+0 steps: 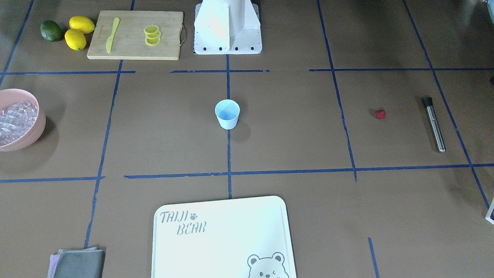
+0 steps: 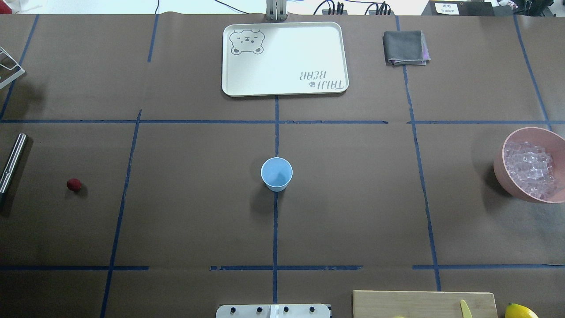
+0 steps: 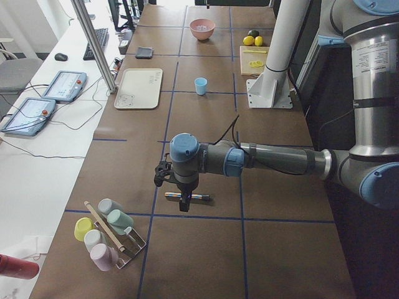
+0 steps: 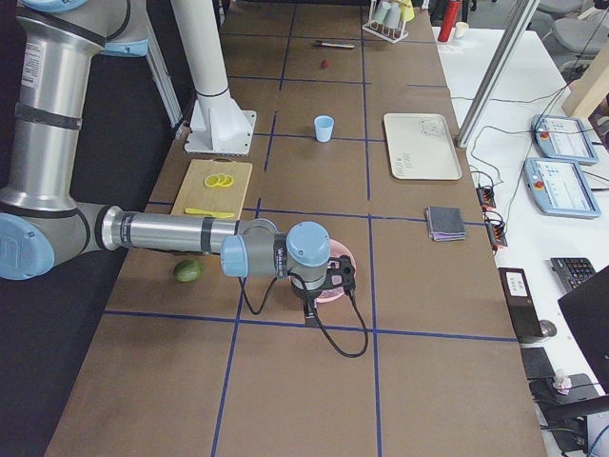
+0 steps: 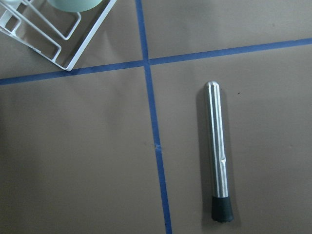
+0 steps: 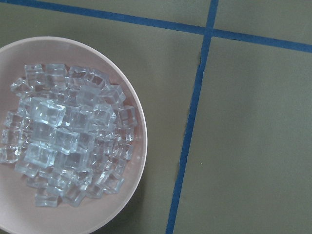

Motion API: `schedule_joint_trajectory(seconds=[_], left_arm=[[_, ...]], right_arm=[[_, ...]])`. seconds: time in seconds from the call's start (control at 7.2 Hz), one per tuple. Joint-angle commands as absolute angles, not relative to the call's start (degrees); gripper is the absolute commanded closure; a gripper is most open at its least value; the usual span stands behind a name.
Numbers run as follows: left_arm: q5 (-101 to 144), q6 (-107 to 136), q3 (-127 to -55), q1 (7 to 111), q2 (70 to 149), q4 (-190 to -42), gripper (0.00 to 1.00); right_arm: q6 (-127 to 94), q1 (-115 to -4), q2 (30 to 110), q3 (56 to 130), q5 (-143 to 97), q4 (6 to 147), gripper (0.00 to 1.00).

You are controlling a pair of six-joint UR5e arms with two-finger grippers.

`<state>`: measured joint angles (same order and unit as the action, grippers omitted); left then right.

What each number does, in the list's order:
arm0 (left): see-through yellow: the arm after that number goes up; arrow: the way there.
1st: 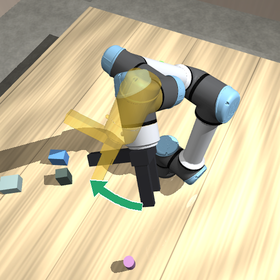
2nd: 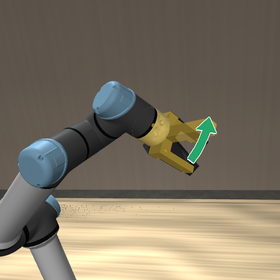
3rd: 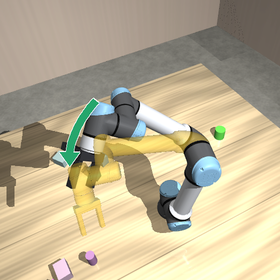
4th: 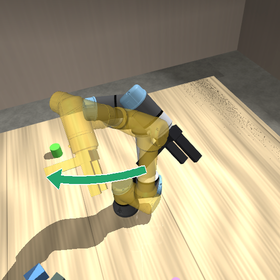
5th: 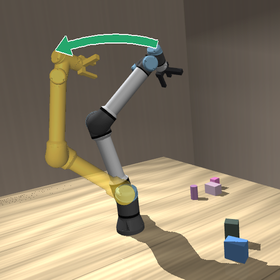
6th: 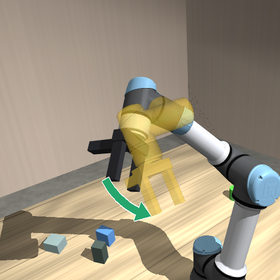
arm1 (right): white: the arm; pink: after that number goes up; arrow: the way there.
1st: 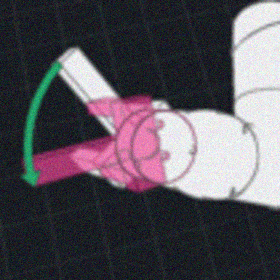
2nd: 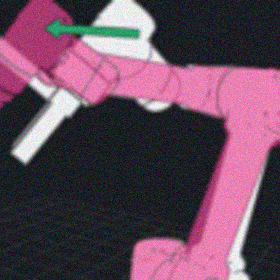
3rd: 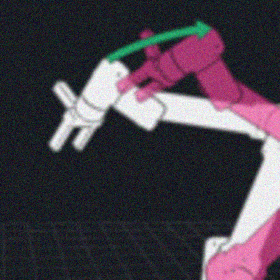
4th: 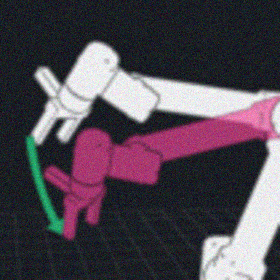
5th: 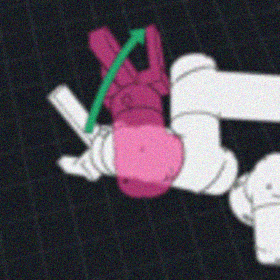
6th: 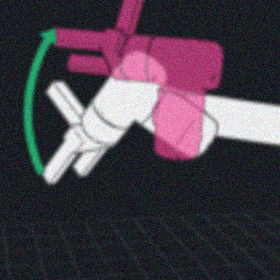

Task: Mash ice and strawberries in cup
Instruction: 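Move the right gripper down over the pink bowl of ice cubes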

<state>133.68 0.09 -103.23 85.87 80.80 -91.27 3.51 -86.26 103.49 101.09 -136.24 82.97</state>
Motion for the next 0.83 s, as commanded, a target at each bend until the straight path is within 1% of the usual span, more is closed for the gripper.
schedule_joint_trajectory(seconds=[0.0,0.28,0.56,0.69], left_arm=[[134.6,-0.1,-103.1,86.0,80.2,-91.9,0.0],[134.6,0.1,-103.2,85.9,80.2,-92.3,0.0],[134.6,0.1,-103.3,85.9,80.3,-92.3,0.0],[134.6,0.1,-103.4,85.9,80.3,-92.3,0.0]], right_arm=[[3.4,-87.9,102.8,101.8,-135.8,83.2,0.0],[3.3,-88.2,101.5,101.8,-135.8,84.8,0.0],[3.7,-88.2,97.5,101.8,-135.8,91.7,0.0],[3.7,-88.2,97.5,102.0,-135.8,91.8,0.0]])
